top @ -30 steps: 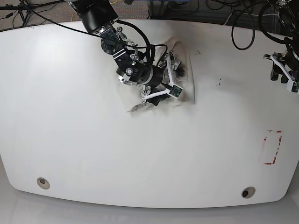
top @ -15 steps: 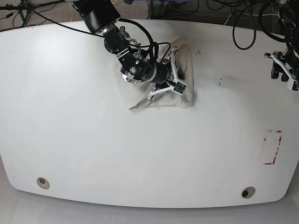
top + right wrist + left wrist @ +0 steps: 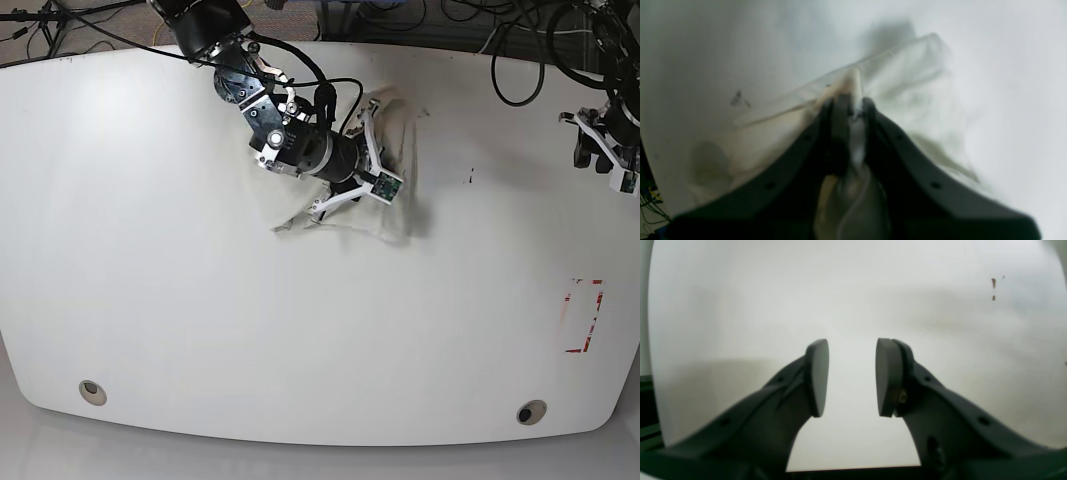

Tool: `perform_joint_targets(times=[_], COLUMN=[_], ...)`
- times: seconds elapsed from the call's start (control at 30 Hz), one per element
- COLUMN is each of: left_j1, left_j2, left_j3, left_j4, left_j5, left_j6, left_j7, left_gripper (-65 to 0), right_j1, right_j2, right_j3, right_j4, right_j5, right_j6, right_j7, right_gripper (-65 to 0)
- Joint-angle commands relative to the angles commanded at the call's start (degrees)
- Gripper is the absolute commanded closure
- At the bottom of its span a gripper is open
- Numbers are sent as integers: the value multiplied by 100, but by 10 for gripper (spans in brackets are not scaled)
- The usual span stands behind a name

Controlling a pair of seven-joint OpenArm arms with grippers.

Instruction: Fold the T-shirt properly

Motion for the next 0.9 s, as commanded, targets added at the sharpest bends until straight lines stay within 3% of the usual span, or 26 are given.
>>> perform_joint_targets(times=[0.23,0.5,0.7,0.9], left_j1=[9,9,9,9], left_j2=[9,9,9,9], left_j3=[9,9,9,9], left_j4=[0,0,0,0], left_j5=[0,0,0,0], left_j6=[0,0,0,0], left_j7=[0,0,0,0], left_gripper=[-222,-222,-222,-222], right_j1=[9,9,-26,-9], right_j2=[-18,-26,-26,-26], right_j3=[0,0,0,0], right_j4=[246,-202,-571,-888], right_j5=[0,0,0,0], right_j6=[0,0,0,0], right_j7=[-44,26,378,413], right_gripper=[-13,-152,-132,-120])
